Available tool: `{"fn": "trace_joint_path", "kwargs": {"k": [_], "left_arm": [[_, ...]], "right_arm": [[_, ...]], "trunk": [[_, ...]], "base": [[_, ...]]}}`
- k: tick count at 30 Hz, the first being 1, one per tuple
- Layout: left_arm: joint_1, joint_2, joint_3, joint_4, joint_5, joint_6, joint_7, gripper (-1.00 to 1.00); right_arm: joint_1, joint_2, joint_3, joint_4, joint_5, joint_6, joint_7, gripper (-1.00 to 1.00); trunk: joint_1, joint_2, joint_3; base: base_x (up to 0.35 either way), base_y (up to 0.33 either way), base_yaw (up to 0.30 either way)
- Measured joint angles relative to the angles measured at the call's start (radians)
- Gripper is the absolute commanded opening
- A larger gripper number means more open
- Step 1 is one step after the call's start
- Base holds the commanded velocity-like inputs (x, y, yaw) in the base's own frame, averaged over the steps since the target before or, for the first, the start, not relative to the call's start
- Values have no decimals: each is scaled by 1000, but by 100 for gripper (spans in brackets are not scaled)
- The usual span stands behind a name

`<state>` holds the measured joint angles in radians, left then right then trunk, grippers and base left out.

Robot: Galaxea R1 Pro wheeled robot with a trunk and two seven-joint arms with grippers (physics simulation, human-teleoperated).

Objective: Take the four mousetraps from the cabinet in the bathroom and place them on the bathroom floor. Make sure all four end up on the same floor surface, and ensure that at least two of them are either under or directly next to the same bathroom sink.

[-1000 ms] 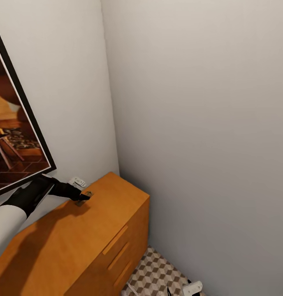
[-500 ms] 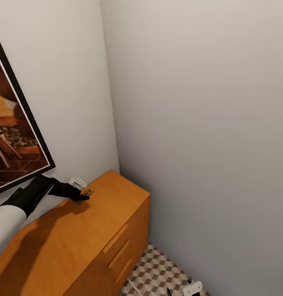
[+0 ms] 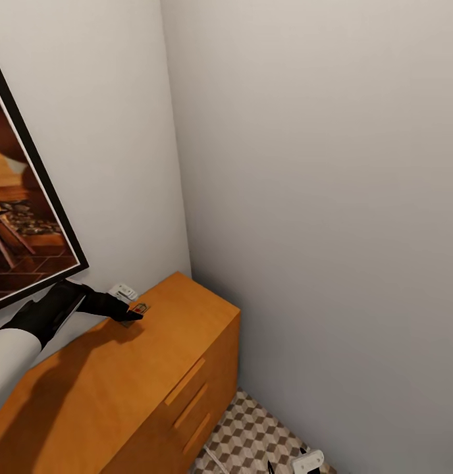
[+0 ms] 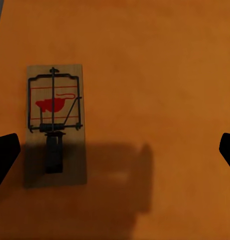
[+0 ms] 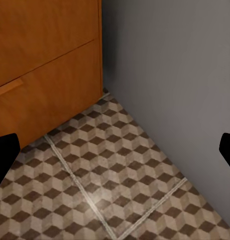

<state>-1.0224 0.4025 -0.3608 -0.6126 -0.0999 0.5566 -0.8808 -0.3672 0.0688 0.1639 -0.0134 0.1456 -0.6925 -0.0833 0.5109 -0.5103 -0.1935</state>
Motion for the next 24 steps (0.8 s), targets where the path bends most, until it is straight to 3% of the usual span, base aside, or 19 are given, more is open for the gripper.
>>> {"fn": "trace_joint_path", "kwargs": {"k": [24], "left_arm": [[0,2,1,-1,0,0,0,100]], "right_arm": [[0,0,0,0,0,0,0,100]], "trunk": [[0,0,0]], "base": [[0,0,0]]}}
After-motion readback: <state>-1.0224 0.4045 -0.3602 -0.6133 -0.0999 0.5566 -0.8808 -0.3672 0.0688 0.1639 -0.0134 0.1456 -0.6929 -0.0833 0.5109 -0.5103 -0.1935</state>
